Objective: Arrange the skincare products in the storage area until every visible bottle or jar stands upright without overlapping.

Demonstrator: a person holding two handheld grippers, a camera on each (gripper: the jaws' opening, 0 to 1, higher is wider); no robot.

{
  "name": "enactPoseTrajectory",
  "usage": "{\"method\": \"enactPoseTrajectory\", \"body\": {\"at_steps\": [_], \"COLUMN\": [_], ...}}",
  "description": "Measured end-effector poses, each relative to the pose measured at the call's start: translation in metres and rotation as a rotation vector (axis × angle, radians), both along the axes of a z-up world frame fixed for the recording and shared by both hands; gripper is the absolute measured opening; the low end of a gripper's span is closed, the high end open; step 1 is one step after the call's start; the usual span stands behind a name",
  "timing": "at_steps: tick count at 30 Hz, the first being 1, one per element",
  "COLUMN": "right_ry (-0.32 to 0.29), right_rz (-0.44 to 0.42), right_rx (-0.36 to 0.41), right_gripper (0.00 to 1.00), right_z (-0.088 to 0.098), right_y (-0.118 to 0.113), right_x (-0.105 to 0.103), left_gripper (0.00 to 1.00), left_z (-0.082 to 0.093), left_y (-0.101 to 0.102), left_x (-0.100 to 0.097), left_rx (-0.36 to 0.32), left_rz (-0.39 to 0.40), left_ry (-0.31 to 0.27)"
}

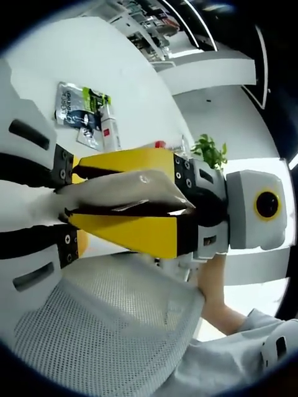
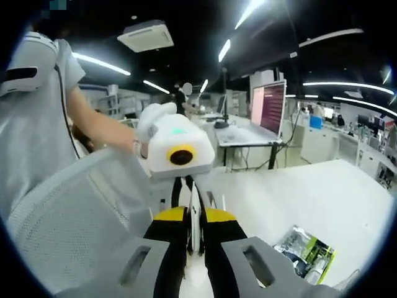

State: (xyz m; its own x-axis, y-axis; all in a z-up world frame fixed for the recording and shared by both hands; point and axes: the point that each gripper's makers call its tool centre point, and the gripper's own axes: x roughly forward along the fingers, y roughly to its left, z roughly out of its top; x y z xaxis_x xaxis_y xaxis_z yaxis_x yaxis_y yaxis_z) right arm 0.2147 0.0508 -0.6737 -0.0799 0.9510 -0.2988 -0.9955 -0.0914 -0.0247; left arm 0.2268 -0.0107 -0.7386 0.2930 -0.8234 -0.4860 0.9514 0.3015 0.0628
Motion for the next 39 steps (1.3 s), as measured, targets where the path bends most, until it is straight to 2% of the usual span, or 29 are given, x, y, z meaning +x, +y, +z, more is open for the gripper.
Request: {"method": "enactPoseTrajectory", "body": {"at_steps": [4, 10, 13, 20, 26, 30, 32, 34, 39], "right_ry": [-0.013, -0.036, -0.073, -0.054, -0.036, -0.057, -0.06, -0.09, -0.077], "right_rz": [-0.006, 0.009, 0.006, 0.01, 0.01, 0.023, 0.035, 0.066, 0.114], "right_rx": [-0.007, -0.016, -0.034, -0.059, -0.119, -0.219, -0.299, -0.387, -0.582], "right_gripper": [0.09, 0.09, 0.08, 0.08, 0.08, 0.08, 0.08, 0.08, 0.09], "right_z": [-0.001, -0.001, 0.0, 0.0, 0.0, -0.002, -0.004, -0.005, -0.009], "right_y": [0.003, 0.003, 0.002, 0.001, -0.003, -0.008, -0.013, -0.016, -0.024], "right_x": [0.0, -0.003, -0.001, 0.0, 0.005, 0.01, 0.011, 0.014, 0.019], "left_gripper": [0.23, 0.23, 0.24, 0.22, 0.22, 0.21, 0.21, 0.21, 0.2], "left_z": [-0.008, -0.008, -0.007, -0.006, -0.006, -0.006, -0.006, -0.005, -0.004], "left_y": [0.005, 0.005, 0.003, 0.001, -0.002, -0.005, -0.008, -0.012, -0.018], "left_x": [0.0, -0.001, 0.0, 0.001, 0.008, 0.014, 0.016, 0.018, 0.019], "left_rx": [0.047, 0.052, 0.068, 0.065, 0.086, 0.072, 0.067, 0.061, 0.045], "left_rz": [-0.005, -0.016, -0.023, -0.02, -0.024, -0.03, -0.035, -0.038, -0.043], "left_ry": [0.001, -0.006, -0.047, -0.057, -0.078, -0.078, -0.083, -0.085, -0.091]}}
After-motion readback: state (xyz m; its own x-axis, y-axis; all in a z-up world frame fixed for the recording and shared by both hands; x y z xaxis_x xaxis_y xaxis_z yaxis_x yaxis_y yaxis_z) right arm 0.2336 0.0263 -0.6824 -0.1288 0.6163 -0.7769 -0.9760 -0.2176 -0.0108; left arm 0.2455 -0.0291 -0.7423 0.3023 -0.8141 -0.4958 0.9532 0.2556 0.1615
